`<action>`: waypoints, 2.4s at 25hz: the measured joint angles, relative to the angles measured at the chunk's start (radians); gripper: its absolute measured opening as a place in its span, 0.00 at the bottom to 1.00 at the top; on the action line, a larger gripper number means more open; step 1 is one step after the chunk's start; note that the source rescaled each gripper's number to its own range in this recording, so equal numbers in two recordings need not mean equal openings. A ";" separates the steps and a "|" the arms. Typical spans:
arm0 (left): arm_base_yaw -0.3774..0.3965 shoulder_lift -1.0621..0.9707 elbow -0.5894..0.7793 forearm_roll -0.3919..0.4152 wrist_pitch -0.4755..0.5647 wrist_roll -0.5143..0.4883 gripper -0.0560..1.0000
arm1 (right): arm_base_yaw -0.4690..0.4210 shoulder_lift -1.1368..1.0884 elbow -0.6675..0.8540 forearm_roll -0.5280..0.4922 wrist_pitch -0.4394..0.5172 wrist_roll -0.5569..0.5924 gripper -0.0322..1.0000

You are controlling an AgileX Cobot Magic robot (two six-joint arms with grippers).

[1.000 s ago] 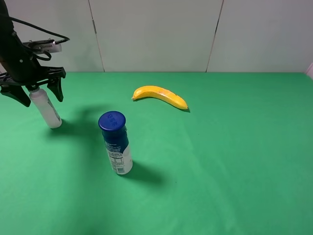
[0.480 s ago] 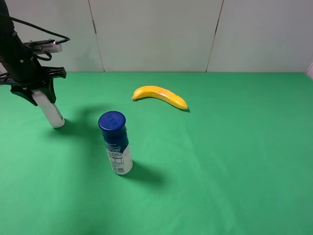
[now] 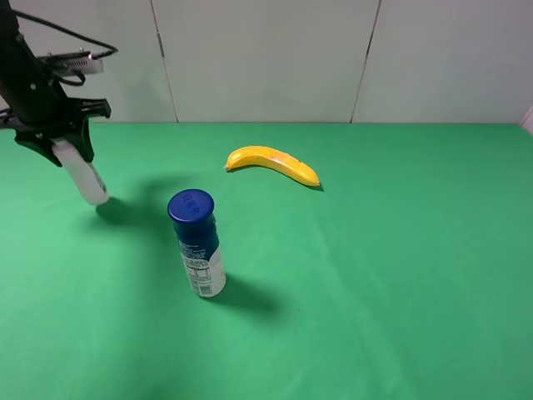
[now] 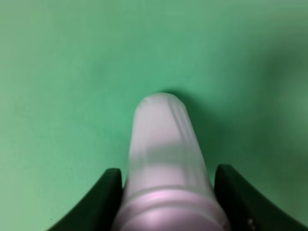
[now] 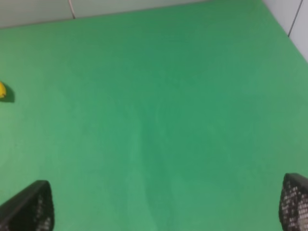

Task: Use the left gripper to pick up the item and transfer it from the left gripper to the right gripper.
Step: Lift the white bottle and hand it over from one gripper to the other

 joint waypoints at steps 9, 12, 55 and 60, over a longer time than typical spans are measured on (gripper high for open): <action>0.000 -0.014 -0.135 -0.130 0.140 0.004 0.06 | 0.000 0.000 0.000 0.000 0.000 0.000 1.00; 0.000 -0.049 -0.138 -0.174 0.149 0.019 0.06 | 0.000 0.000 0.000 0.000 0.000 0.000 1.00; -0.291 -0.106 -0.140 -0.902 0.205 0.379 0.06 | 0.000 0.000 0.000 0.000 0.000 0.000 1.00; -0.291 -0.106 -0.140 -1.016 0.232 0.468 0.06 | 0.000 0.072 -0.008 0.053 0.004 0.000 1.00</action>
